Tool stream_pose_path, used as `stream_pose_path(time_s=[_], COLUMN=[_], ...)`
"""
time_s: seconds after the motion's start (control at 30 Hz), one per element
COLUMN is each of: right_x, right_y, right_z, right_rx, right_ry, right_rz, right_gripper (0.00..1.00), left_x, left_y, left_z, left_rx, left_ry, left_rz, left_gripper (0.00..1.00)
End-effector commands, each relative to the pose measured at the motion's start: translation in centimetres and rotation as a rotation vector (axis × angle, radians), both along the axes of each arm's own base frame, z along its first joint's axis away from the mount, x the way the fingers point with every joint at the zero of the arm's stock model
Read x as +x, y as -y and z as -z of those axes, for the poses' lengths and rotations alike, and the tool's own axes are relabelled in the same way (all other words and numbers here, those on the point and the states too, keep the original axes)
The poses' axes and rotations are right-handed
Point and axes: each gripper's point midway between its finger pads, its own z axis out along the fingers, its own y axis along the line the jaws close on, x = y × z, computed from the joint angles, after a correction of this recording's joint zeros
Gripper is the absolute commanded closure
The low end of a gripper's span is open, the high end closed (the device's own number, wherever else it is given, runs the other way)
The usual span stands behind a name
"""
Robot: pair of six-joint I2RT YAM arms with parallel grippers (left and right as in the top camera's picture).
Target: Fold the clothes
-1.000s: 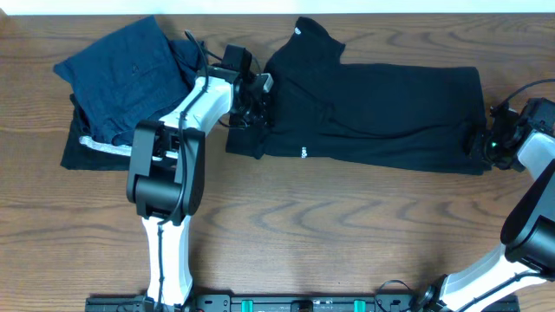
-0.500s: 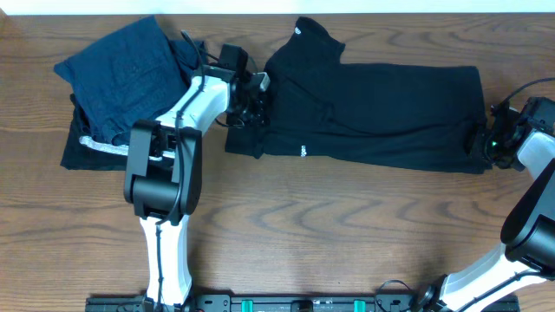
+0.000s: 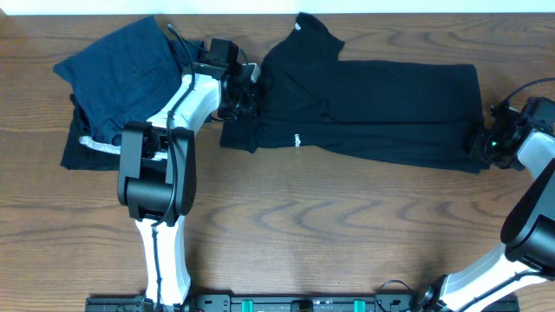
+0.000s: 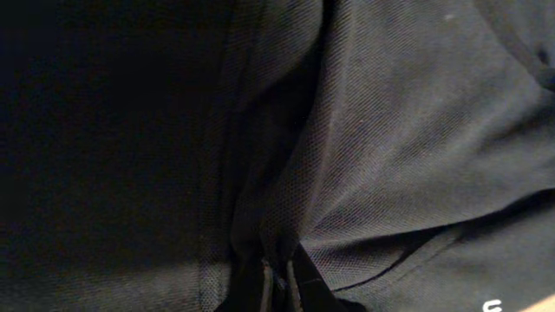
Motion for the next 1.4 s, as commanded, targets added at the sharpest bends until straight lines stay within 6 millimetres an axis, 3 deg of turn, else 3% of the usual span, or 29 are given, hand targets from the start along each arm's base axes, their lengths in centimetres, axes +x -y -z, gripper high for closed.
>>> stream_pose_path(time_s=[0.0,0.2,0.27,0.3,0.43,0.63,0.7,0.93,1.17,1.37], right_x=[-2.9,-2.9,-2.9,-2.9,-2.8,-2.8,-3.0,-3.2,-1.6,-1.1], right_y=[-0.8,-0.8,-0.8,-0.8,-0.8,-0.6,-0.3,0.6,-1.0,-1.5], right_z=[4.6,4.6,4.6,4.6,4.6,4.5,4.3,2.1,-0.9,-4.3], right_rx=[0.018,0.018,0.018,0.018,0.017,0.016,0.022,0.061,0.174,0.181], right_ry=[-0.15,-0.15,-0.15,-0.15,-0.148,-0.148,-0.158,-0.211,-0.171,-0.11], right_rz=[0.018,0.018,0.018,0.018,0.018,0.022,0.029,0.053,0.02,0.008], right_gripper=[0.66,0.66,0.66,0.65,0.61,0.55,0.54,0.52,0.39,0.34], left_x=[1.5,1.4,1.3,1.2,1.3,1.2,0.6,-1.2,-1.1,-1.2], left_y=[-1.6,-1.1,-0.7,-0.4,0.0,-0.5,-0.5,-0.6,-0.6,-1.1], left_z=[-1.5,-1.5,-1.5,-1.5,-2.3,-6.1,-6.5,-3.5,0.2,1.5], left_rx=[0.068,0.067,0.063,0.056,0.05,0.043,0.048,0.068,0.078,0.109], left_ry=[0.069,0.069,0.069,0.068,0.086,0.139,0.125,0.018,-0.036,-0.053], left_rz=[-0.043,-0.034,-0.026,-0.018,-0.011,-0.023,-0.022,-0.026,-0.031,-0.038], left_gripper=[0.93,0.85,0.7,0.68,0.68,0.64,0.63,0.63,0.63,0.63])
